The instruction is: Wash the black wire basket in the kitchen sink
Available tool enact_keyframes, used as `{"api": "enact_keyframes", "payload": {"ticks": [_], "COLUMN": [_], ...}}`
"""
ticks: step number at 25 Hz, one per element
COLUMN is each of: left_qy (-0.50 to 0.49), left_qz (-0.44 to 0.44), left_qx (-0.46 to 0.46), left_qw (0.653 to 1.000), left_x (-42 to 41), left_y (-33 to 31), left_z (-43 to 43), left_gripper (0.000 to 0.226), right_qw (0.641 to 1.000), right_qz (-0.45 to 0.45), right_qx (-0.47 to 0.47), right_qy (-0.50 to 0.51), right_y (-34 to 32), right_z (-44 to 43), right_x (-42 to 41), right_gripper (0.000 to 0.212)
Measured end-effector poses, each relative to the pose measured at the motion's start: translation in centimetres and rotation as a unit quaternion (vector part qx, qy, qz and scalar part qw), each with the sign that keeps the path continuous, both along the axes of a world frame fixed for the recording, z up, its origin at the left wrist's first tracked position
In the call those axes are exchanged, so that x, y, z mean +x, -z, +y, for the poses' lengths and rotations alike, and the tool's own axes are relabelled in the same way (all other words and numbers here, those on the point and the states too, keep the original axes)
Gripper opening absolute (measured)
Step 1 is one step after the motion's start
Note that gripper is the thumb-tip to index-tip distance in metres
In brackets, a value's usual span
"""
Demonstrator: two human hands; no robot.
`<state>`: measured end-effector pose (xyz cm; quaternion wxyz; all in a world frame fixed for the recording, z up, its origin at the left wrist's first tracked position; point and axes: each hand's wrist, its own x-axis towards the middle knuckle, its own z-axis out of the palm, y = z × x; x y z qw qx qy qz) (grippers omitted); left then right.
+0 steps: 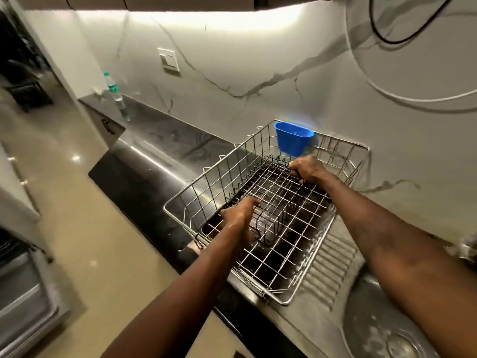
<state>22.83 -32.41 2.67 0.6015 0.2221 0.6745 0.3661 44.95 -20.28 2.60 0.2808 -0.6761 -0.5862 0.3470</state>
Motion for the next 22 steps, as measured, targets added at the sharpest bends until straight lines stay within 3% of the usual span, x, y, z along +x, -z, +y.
{"api": "enact_keyframes", "payload": {"ticks": [4, 7, 9, 14, 19, 22], "left_qy": [0.038, 0.078, 0.096, 0.112, 0.112, 0.126], "left_qz": [0.038, 0.047, 0.044, 0.041, 0.083, 0.17], "left_qx": [-0.031, -0.031, -0.026, -0.027, -0.035, -0.009], "left_qw": [0.998, 0.995, 0.994, 0.993, 0.99, 0.977], "left_x": [0.4, 0.8, 1.1, 1.2, 1.0, 0.7], "left_y": [1.7, 1.5, 1.8, 2.5, 3.1, 5.8], "left_z": [1.7, 2.3, 2.7, 3.4, 3.9, 5.9], "left_gripper": [0.082, 0.035, 0.017, 0.022, 0.024, 0.056], "right_qw": [0.997, 0.995, 0.993, 0.979, 0.979, 0.979], "right_qz": [-0.056, -0.081, -0.097, -0.188, -0.194, -0.19], "right_qx": [-0.038, -0.058, -0.067, -0.067, -0.067, -0.07], "right_qy": [-0.036, -0.026, -0.019, -0.038, -0.016, -0.008], "right_y": [2.9, 3.6, 3.9, 5.2, 5.1, 4.6], "right_z": [1.7, 2.6, 3.0, 3.6, 3.4, 2.2], "right_x": [0.4, 0.8, 1.2, 1.2, 0.8, 0.9], "right_gripper": [0.029, 0.024, 0.031, 0.036, 0.037, 0.048]}}
